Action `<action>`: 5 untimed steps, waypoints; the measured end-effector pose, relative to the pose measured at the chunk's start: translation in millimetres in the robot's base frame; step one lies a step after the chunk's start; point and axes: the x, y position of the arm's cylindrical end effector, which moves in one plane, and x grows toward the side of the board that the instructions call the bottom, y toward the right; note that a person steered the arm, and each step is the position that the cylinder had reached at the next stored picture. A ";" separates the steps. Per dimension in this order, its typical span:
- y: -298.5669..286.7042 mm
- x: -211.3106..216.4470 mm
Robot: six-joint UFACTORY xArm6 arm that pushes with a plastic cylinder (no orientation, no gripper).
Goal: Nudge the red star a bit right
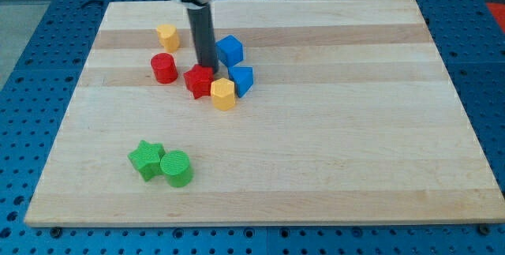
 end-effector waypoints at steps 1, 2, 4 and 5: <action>-25.8 0.7; -52.5 21.3; -65.0 69.8; -63.2 57.8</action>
